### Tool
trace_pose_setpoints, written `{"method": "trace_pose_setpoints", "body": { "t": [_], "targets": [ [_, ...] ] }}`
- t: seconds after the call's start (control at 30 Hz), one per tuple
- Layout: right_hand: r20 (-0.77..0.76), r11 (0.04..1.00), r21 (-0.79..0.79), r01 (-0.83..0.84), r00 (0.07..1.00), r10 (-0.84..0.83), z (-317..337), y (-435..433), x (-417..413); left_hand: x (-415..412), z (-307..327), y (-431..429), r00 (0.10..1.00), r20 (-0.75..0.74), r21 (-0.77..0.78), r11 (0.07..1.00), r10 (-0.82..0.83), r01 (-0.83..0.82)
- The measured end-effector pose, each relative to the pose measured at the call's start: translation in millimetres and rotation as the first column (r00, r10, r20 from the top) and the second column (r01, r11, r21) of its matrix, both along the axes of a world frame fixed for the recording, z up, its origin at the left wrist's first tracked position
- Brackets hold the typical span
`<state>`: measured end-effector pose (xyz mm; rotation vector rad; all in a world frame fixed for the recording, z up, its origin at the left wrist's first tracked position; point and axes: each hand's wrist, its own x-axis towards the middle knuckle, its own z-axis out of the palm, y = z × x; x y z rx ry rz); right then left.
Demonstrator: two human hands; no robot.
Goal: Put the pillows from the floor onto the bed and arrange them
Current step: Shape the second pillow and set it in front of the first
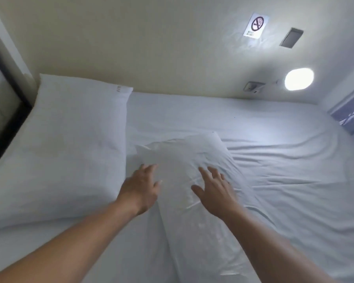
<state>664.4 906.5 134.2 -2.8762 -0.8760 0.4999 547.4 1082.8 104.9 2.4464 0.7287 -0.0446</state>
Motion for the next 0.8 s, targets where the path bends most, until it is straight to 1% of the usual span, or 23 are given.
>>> {"method": "trace_pose_setpoints", "body": {
  "t": [0.07,0.17,0.2,0.27,0.3,0.37,0.43,0.5,0.6,0.67,0.73,0.8],
  "targets": [
    [0.008,0.993,-0.024,0.117,0.993,-0.116,-6,-71,31,22,-17,-76,0.997,-0.076,-0.104,0.995,-0.007,-0.001],
    [-0.103,0.957,-0.117,0.266,0.955,-0.278,-28,-165,60,49,-41,-167,0.973,-0.229,-0.260,0.963,0.011,-0.072],
    [-0.158,0.943,-0.132,0.306,0.932,-0.325,-36,-187,66,54,-51,-190,0.964,-0.265,-0.272,0.959,0.010,-0.084],
    [-0.289,0.906,-0.097,0.412,0.860,-0.421,-57,-214,80,57,-72,-219,0.949,-0.316,-0.215,0.974,-0.002,-0.070],
    [-0.347,0.890,-0.077,0.449,0.825,-0.446,-68,-220,87,56,-83,-226,0.944,-0.329,-0.181,0.982,-0.006,-0.057],
    [-0.421,0.892,-0.078,0.445,0.796,-0.434,-92,-219,93,49,-103,-228,0.942,-0.336,-0.165,0.985,-0.003,-0.055],
    [-0.397,0.886,-0.072,0.457,0.802,-0.446,-113,-213,90,43,-116,-226,0.945,-0.327,-0.177,0.983,-0.013,-0.048],
    [-0.312,0.870,-0.048,0.490,0.820,-0.479,-121,-207,82,40,-120,-221,0.943,-0.331,-0.179,0.984,-0.037,-0.025],
    [-0.260,0.854,0.027,0.519,0.829,-0.495,-102,-199,65,28,-116,-217,0.935,-0.348,-0.216,0.976,-0.070,-0.007],
    [-0.203,0.879,0.056,0.473,0.867,-0.454,-80,-194,49,12,-107,-214,0.939,-0.335,-0.265,0.964,-0.080,-0.013],
    [-0.126,0.913,0.088,0.399,0.913,-0.388,-52,-188,27,-9,-92,-205,0.964,-0.264,-0.381,0.922,-0.031,-0.075],
    [-0.025,0.936,0.145,0.319,0.947,-0.319,-15,-173,-1,-28,-69,-190,0.987,-0.135,-0.562,0.814,0.087,-0.148]
  ]
}}
